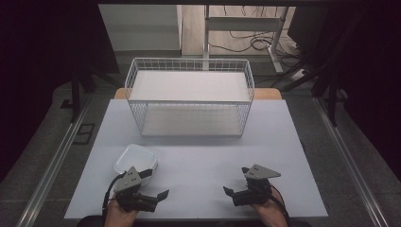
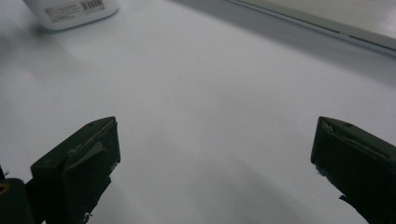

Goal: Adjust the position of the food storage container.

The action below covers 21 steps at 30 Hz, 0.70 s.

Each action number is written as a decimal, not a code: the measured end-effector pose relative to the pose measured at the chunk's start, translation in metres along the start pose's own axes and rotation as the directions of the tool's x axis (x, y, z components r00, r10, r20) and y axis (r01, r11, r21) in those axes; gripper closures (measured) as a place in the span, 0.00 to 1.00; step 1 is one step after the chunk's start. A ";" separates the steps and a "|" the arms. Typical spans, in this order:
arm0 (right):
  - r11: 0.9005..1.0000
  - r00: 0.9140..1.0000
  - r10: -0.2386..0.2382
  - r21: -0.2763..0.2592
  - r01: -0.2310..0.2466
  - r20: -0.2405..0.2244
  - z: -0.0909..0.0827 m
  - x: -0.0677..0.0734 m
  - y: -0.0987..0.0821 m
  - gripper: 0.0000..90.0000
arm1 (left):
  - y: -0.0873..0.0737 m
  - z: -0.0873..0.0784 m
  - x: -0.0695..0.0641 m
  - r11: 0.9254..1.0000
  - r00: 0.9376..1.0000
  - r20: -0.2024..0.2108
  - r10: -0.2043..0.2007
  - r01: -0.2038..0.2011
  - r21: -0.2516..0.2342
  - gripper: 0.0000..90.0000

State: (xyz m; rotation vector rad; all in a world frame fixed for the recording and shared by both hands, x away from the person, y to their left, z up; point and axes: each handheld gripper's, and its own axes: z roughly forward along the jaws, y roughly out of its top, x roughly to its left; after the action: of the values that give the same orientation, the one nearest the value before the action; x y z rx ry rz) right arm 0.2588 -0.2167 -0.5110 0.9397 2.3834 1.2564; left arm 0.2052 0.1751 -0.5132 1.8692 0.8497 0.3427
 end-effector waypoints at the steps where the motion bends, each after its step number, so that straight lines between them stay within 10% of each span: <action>1: 1.000 1.000 0.001 -0.007 -0.001 0.000 -0.001 0.000 0.000 0.01 | 0.000 -0.001 -0.001 1.000 1.000 0.000 0.008 -0.008 -0.006 0.05; 21: 0.999 0.999 0.015 -0.042 -0.013 0.040 -0.005 -0.004 0.002 0.01 | 0.007 -0.007 0.003 1.000 0.999 -0.028 -0.015 0.015 -0.021 0.04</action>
State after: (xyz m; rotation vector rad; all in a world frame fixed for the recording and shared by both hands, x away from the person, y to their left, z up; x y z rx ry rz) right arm 0.2598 -0.2212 -0.5066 0.9617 2.3153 1.2751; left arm 0.2064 0.1800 -0.5041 1.8419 0.8757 0.3678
